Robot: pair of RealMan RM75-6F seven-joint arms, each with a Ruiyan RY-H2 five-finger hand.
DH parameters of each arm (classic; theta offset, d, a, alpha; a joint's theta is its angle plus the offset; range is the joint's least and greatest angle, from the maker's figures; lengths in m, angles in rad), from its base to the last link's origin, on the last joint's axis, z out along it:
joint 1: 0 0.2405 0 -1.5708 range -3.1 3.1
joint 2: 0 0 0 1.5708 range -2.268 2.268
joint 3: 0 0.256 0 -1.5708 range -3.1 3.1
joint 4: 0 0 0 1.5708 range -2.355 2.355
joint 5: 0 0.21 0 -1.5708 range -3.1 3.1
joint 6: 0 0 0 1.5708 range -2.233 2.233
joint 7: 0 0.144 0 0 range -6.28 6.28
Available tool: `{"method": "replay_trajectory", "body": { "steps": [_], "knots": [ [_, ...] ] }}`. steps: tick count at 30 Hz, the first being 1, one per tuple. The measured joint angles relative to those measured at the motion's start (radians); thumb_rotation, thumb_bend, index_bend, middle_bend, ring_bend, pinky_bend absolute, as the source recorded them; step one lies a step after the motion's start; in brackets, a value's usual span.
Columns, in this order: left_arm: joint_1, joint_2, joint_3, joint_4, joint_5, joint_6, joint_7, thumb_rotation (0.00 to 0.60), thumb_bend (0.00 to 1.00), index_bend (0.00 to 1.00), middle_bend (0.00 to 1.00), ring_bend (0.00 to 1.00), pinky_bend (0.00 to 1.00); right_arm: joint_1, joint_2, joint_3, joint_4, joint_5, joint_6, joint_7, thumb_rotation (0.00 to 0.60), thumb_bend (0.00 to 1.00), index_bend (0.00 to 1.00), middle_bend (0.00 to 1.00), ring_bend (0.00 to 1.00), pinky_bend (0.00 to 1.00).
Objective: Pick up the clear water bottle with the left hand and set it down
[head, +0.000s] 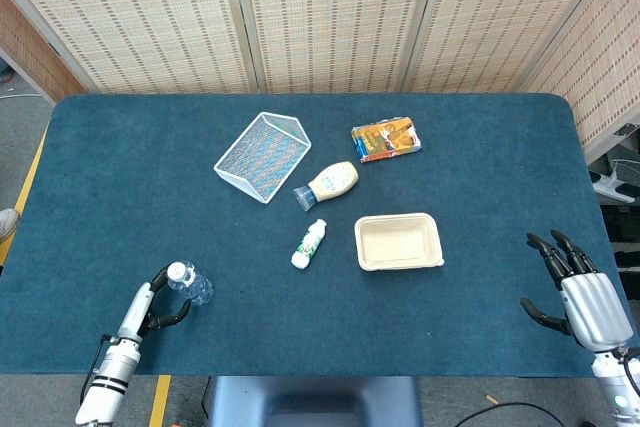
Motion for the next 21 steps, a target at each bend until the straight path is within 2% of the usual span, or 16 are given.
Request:
{"method": "replay_trajectory", "body": {
  "steps": [3,8,13,21],
  "knots": [
    [-0.003,0.013,0.007,-0.015,0.014,-0.001,-0.021,0.6,0.38,0.12,0.2,0.11,0.15,0.0,0.0,0.0,0.0,0.0,0.0,0.0,0.6,0.16,0.0,0.16,0.0,0.15],
    [-0.012,0.045,0.025,-0.048,0.05,-0.011,-0.055,0.6,0.39,0.0,0.09,0.04,0.14,0.001,-0.001,0.001,0.0,0.002,-0.002,-0.002,0.6,0.16,0.0,0.16,0.0,0.15],
    [-0.039,0.07,0.048,-0.084,0.101,-0.026,-0.109,0.6,0.39,0.0,0.04,0.02,0.13,0.002,0.0,0.0,-0.001,0.0,-0.005,-0.002,0.6,0.16,0.0,0.16,0.0,0.15],
    [-0.051,0.041,0.037,-0.087,0.082,-0.024,-0.16,0.6,0.39,0.0,0.03,0.02,0.13,0.005,0.0,0.0,-0.001,0.003,-0.012,-0.002,0.6,0.16,0.0,0.16,0.0,0.15]
  ]
}}
